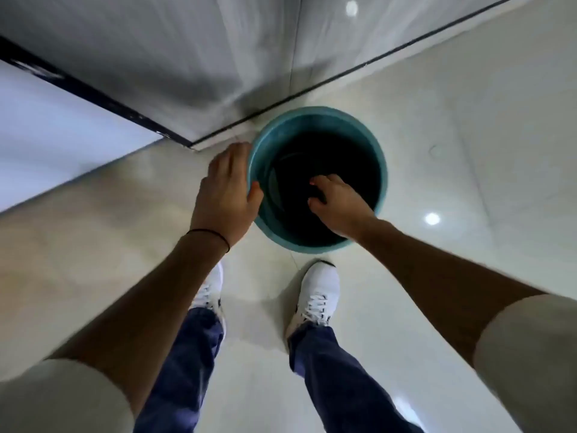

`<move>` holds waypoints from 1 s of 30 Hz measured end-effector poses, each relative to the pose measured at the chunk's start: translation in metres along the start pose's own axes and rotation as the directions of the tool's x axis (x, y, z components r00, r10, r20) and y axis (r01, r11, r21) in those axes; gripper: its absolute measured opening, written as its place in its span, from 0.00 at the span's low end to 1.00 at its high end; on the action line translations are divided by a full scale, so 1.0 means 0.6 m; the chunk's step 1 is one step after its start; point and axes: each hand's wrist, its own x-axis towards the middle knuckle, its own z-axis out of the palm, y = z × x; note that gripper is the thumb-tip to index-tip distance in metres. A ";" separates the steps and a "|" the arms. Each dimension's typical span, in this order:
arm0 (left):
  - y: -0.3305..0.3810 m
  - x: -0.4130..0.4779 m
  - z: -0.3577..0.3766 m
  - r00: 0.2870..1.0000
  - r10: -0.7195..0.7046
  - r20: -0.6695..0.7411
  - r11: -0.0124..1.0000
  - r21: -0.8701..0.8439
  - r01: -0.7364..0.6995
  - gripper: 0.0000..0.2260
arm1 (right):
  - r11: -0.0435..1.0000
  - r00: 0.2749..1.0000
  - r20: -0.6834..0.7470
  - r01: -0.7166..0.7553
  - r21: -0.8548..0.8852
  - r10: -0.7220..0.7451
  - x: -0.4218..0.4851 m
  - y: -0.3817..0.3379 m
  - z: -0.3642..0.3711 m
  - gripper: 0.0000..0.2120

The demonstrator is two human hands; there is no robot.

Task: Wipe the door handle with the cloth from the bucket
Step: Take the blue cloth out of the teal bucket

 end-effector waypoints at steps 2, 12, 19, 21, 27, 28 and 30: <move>-0.024 0.017 0.039 0.998 -0.026 -0.059 0.999 0.037 0.028 0.29 | 0.996 0.999 0.049 0.016 -0.089 -0.011 0.052 0.018 0.036 0.26; -0.063 0.022 0.130 0.989 -0.084 -0.118 0.958 -0.284 0.047 0.34 | 0.954 0.981 0.193 0.039 -0.298 0.021 0.246 0.063 0.188 0.40; -0.069 0.021 0.140 0.979 -0.086 -0.187 0.944 -0.331 0.020 0.32 | 0.939 0.995 0.072 -0.038 -0.343 0.067 0.277 0.074 0.230 0.31; -0.067 0.020 0.136 0.979 -0.094 -0.179 0.941 -0.337 0.029 0.32 | 0.926 0.997 0.054 -0.033 -0.376 0.057 0.276 0.073 0.222 0.29; -0.060 0.018 0.121 0.984 -0.117 -0.132 0.944 -0.322 0.070 0.31 | 0.958 0.994 0.100 -0.012 -0.288 0.043 0.201 0.051 0.136 0.35; -0.057 0.016 0.116 0.987 -0.116 -0.114 0.943 -0.324 0.074 0.31 | 0.970 0.996 0.087 -0.007 -0.241 0.029 0.176 0.044 0.114 0.34; -0.053 0.012 0.103 0.991 -0.113 -0.067 0.944 -0.318 0.086 0.31 | 0.990 0.999 0.031 0.047 -0.134 -0.043 0.124 0.026 0.066 0.28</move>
